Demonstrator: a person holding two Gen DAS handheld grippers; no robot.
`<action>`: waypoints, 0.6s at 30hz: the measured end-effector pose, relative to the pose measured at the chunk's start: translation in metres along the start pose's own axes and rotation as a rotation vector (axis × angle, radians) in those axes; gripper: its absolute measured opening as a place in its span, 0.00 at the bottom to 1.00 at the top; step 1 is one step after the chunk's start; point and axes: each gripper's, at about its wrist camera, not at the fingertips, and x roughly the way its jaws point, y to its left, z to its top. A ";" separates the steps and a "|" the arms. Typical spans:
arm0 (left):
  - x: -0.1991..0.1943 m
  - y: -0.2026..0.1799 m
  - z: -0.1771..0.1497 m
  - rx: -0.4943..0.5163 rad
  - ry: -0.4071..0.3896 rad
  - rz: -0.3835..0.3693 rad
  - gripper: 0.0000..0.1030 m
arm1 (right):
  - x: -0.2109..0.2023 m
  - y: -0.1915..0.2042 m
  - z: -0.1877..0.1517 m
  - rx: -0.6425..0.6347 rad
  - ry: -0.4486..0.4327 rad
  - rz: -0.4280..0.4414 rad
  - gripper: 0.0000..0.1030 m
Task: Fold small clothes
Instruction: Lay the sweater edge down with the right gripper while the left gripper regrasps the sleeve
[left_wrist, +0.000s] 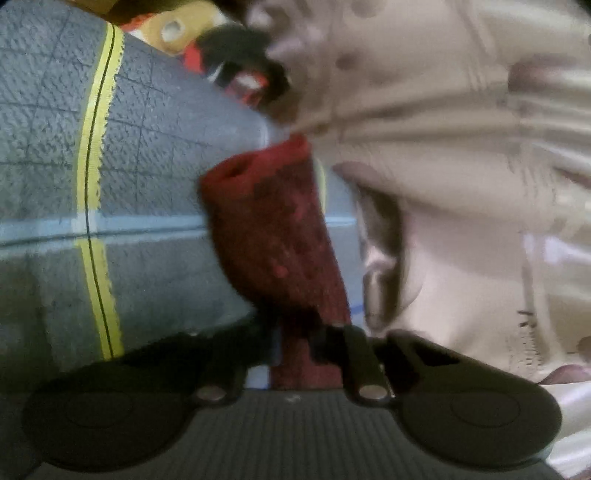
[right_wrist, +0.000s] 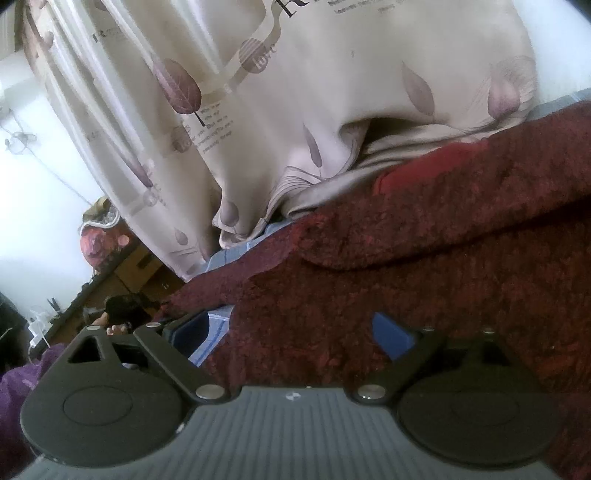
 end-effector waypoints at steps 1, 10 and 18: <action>0.001 -0.001 -0.002 0.030 -0.007 -0.010 0.13 | 0.000 -0.001 0.000 0.005 -0.001 0.000 0.92; -0.011 -0.047 -0.032 0.371 -0.120 -0.127 0.10 | -0.002 -0.016 -0.001 0.096 -0.019 0.009 0.93; -0.015 -0.164 -0.120 0.651 -0.067 -0.295 0.11 | -0.014 -0.021 -0.001 0.142 -0.093 0.005 0.93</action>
